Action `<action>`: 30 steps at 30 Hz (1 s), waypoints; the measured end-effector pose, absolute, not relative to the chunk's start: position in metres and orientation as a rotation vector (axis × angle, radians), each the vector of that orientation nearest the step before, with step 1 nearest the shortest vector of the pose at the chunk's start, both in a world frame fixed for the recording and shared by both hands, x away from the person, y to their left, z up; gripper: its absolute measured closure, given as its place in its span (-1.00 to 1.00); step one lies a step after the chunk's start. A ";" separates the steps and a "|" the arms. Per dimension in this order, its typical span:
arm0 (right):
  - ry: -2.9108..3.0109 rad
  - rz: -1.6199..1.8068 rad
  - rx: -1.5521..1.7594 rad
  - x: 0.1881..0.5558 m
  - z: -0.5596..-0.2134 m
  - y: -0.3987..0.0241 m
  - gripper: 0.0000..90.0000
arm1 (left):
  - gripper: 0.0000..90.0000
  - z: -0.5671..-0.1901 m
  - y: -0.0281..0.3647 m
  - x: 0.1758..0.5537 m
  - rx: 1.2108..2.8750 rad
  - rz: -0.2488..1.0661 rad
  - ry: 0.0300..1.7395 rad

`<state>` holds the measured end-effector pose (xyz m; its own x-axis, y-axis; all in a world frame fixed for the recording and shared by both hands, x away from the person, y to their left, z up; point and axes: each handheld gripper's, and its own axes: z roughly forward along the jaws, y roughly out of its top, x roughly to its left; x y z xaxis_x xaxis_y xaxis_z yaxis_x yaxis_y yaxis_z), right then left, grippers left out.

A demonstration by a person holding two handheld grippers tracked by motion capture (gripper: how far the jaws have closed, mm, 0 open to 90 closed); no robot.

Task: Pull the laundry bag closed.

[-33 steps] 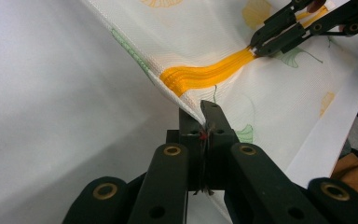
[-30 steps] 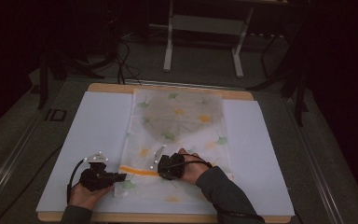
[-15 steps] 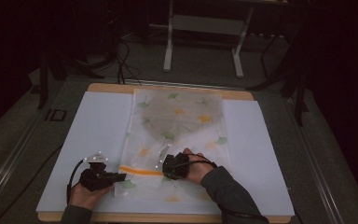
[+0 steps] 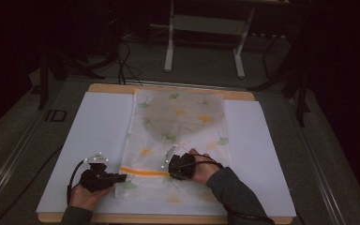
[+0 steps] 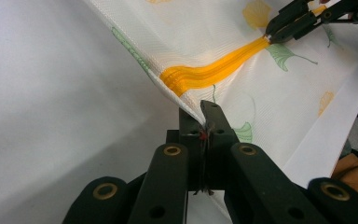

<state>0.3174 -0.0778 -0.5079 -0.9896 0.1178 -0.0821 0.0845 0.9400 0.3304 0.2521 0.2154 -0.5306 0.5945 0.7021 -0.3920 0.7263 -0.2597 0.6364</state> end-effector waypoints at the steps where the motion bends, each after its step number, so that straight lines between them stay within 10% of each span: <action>1: 2.996 0.503 0.159 0.317 -0.508 -0.078 0.89 | 0.97 -0.531 0.215 0.252 1.999 -0.037 1.134; 30: 2.987 0.472 0.196 0.319 -0.507 -0.103 0.89 | 0.97 -0.530 0.216 0.252 1.994 -0.036 1.137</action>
